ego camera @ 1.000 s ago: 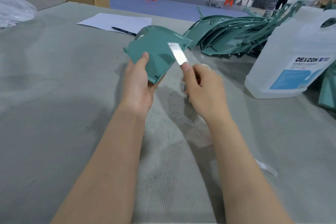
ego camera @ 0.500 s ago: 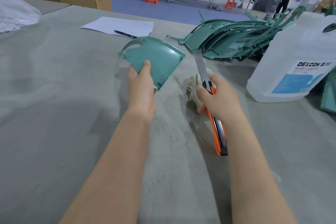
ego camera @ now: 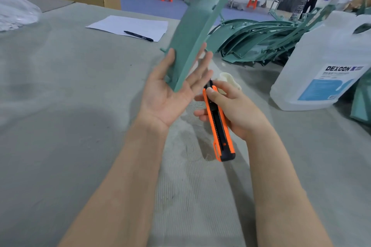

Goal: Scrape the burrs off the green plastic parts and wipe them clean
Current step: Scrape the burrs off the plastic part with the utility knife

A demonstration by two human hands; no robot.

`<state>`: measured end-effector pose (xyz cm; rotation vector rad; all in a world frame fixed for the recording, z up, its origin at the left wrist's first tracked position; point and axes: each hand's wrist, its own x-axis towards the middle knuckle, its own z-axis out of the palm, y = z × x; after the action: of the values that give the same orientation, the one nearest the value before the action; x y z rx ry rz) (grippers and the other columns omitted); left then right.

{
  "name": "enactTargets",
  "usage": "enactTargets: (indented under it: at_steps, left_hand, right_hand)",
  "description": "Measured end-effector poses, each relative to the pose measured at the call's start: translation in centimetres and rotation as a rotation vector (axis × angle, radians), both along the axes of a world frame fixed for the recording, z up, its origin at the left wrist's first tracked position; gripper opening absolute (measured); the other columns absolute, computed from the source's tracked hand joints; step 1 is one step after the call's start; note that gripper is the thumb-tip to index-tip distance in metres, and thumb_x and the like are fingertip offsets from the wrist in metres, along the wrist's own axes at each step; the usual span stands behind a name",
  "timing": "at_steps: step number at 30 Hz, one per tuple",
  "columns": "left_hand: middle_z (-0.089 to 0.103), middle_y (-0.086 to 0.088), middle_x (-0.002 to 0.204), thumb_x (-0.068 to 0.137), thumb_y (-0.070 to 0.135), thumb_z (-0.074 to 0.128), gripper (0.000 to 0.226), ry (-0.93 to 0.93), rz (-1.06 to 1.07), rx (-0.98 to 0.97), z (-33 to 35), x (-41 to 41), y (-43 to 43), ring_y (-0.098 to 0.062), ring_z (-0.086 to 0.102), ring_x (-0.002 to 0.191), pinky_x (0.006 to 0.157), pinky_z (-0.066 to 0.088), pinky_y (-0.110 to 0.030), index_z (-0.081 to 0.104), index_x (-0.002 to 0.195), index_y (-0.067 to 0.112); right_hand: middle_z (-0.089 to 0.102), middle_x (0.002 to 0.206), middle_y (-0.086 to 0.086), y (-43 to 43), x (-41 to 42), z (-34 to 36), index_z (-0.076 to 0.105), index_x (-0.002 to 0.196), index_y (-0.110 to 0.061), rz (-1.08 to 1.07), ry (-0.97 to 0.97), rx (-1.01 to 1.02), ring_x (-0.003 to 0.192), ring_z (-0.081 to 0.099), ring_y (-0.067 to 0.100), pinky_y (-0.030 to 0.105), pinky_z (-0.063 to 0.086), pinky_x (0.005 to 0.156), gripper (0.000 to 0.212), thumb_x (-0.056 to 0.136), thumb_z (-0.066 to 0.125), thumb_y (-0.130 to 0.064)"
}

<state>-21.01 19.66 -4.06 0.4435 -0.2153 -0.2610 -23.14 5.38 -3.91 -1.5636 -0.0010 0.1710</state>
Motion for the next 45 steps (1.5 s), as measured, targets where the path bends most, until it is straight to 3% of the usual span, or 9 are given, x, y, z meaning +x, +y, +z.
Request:
enactTargets:
  at_steps: [5, 8, 11, 14, 18, 25, 31, 36, 45]
  left_hand:
    - [0.051, -0.021, 0.138, 0.087, 0.021, 0.051, 0.034, 0.086, -0.096, 0.071, 0.1, 0.0, -0.9, -0.030, 0.051, 0.128, 0.102, 0.045, -0.036, 0.065, 0.108, -0.001]
    - [0.051, -0.017, 0.139, 0.096, 0.020, 0.048, 0.041, 0.174, 0.003, 0.057, -0.1, 0.4, -0.7, -0.027, 0.052, 0.127, 0.100, 0.046, -0.033, 0.051, 0.132, 0.001]
    - [0.073, -0.007, 0.105, 0.098, 0.016, 0.049, 0.022, 0.200, 0.238, 0.051, 0.0, 0.8, -0.3, -0.017, 0.067, 0.099, 0.096, 0.048, -0.030, 0.063, 0.109, 0.002]
    - [0.074, 0.007, 0.079, 0.099, 0.018, 0.049, 0.015, 0.266, 0.503, 0.062, -0.2, 1.2, 0.7, -0.008, 0.068, 0.071, 0.080, 0.051, -0.024, 0.062, 0.093, 0.013]
    - [0.069, 0.002, 0.093, 0.099, 0.020, 0.051, 0.013, 0.314, 0.620, 0.099, -0.7, 1.5, 1.5, -0.011, 0.066, 0.079, 0.070, 0.056, -0.026, 0.057, 0.109, 0.015]
    - [0.069, 0.002, 0.086, 0.096, 0.016, 0.055, 0.019, 0.229, 0.562, 0.297, -0.1, 0.8, 0.2, -0.006, 0.068, 0.063, 0.058, 0.054, -0.022, 0.061, 0.113, 0.012]
    - [0.073, 0.008, 0.074, 0.095, 0.014, 0.054, 0.012, 0.113, 0.492, 0.457, 0.3, 0.0, -0.2, -0.005, 0.069, 0.067, 0.058, 0.054, -0.022, 0.064, 0.094, 0.019]
    - [0.073, 0.007, 0.076, 0.094, 0.013, 0.053, 0.014, 0.083, 0.509, 0.536, 0.4, -0.2, -0.2, -0.006, 0.068, 0.068, 0.060, 0.053, -0.022, 0.066, 0.092, 0.020]
    - [0.072, 0.008, 0.073, 0.094, 0.013, 0.053, 0.016, 0.082, 0.546, 0.540, 0.6, -0.4, 0.0, -0.004, 0.066, 0.064, 0.054, 0.049, -0.019, 0.066, 0.089, 0.019]
  right_hand:
    - [0.069, 0.061, 0.001, -0.3, -0.2, 0.5, 0.057, 0.104, -0.004, 0.098, 0.012, -0.145, 0.048, 0.063, 0.011, 0.019, 0.051, 0.047, 0.013, 0.100, 0.048, -0.012]
    - [0.073, 0.070, 0.002, -0.8, -0.6, 0.7, 0.061, 0.106, -0.001, 0.205, 0.021, -0.224, 0.047, 0.059, 0.009, 0.020, 0.050, 0.048, 0.020, 0.101, 0.047, -0.015]
    - [0.074, 0.098, 0.013, -1.1, -0.8, 0.8, 0.059, 0.113, 0.001, 0.268, 0.072, -0.135, 0.050, 0.060, 0.011, 0.021, 0.052, 0.050, 0.023, 0.101, 0.047, -0.015]
    - [0.073, 0.097, 0.017, -1.2, -0.6, 0.9, 0.057, 0.104, -0.002, 0.164, 0.062, -0.064, 0.048, 0.059, 0.013, 0.021, 0.051, 0.047, 0.014, 0.100, 0.048, -0.012]
    - [0.070, 0.103, 0.013, -1.7, 0.2, 0.9, 0.052, 0.109, -0.010, -0.301, -0.205, 0.007, 0.056, 0.062, 0.014, 0.030, 0.054, 0.058, 0.010, 0.101, 0.047, -0.010]
    - [0.056, 0.064, 0.000, -1.2, 0.5, 0.5, 0.053, 0.084, -0.022, -0.457, -0.512, -0.294, 0.054, 0.056, 0.018, 0.036, 0.050, 0.056, 0.026, 0.104, 0.038, -0.029]
    - [0.050, 0.063, 0.004, -1.7, 0.9, -0.2, 0.047, 0.070, -0.016, -0.513, -0.494, -0.424, 0.043, 0.049, 0.014, 0.037, 0.049, 0.052, 0.043, 0.103, 0.038, -0.042]
    - [0.047, 0.060, 0.001, -1.7, 0.9, 0.0, 0.044, 0.066, -0.016, -0.496, -0.445, -0.462, 0.060, 0.048, 0.026, 0.058, 0.051, 0.067, 0.047, 0.102, 0.036, -0.045]
    - [0.045, 0.061, 0.014, -1.4, 0.3, 0.3, 0.042, 0.071, -0.011, -0.413, -0.443, -0.446, 0.053, 0.043, 0.024, 0.047, 0.045, 0.059, 0.045, 0.103, 0.035, -0.042]
